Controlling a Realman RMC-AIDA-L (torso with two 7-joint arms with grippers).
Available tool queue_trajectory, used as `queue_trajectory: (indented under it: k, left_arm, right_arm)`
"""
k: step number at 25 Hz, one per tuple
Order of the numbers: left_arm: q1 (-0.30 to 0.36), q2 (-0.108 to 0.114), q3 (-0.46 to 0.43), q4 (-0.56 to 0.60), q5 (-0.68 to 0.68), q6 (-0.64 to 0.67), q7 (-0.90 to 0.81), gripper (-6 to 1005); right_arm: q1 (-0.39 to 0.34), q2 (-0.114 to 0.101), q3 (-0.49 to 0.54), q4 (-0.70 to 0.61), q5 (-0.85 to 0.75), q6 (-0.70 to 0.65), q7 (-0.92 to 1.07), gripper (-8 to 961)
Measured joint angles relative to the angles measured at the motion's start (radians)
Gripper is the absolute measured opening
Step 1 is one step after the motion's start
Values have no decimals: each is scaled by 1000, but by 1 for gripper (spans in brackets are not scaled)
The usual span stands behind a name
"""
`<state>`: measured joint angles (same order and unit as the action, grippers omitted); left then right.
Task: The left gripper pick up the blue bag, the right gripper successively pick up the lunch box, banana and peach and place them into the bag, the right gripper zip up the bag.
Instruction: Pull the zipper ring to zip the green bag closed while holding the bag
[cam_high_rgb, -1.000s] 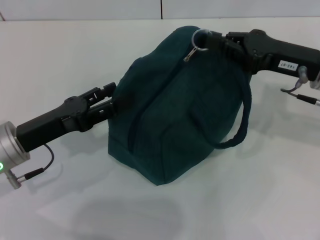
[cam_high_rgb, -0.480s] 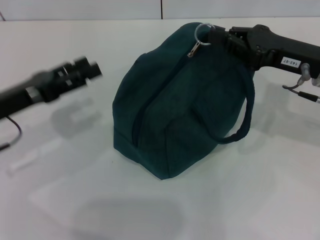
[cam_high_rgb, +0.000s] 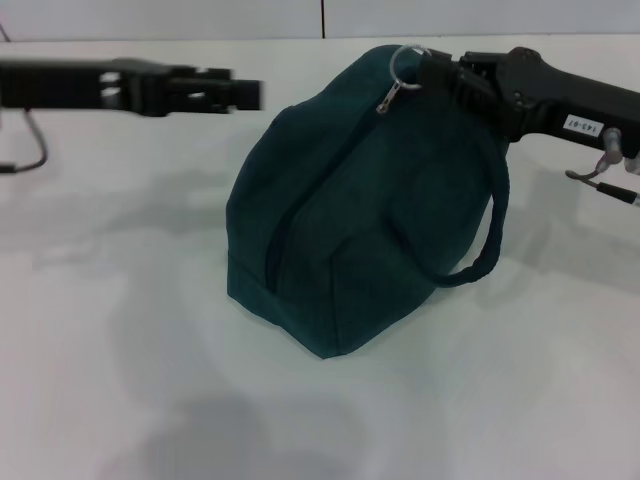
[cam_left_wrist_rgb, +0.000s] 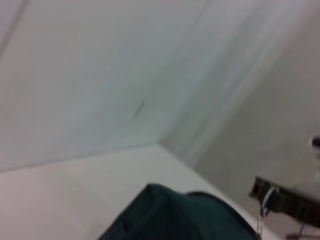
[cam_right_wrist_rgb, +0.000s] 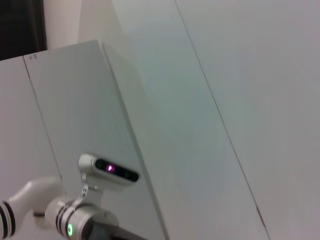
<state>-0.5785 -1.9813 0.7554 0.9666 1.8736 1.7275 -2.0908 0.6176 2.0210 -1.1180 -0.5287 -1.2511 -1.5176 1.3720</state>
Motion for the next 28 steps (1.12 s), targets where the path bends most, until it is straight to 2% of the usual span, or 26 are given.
queue_trajectory:
  k: [4, 7, 12, 16, 22, 28]
  left_arm:
    - [-21, -8, 133, 186, 18, 0, -132, 816]
    - [-15, -27, 210, 323, 25, 0, -216, 815]
    - [1, -73, 250, 440, 46, -1, -271, 825]
    - [5, -103, 263, 466, 106, -17, -276, 833]
    - [48, -104, 349, 496, 114, -126, -260, 845]
    - [65, -105, 379, 517, 106, -138, -221, 856]
  right_arm:
    - [3, 1, -4, 0, 14, 0, -11, 1]
    - [5, 2, -5, 5, 21, 0, -20, 1]
    - [6, 2, -6, 12, 25, -1, -31, 0]
    - [9, 2, -7, 13, 25, -1, -31, 0]
    - [14, 2, -8, 13, 27, -33, -31, 1]
    - [20, 4, -11, 13, 37, -45, -30, 0]
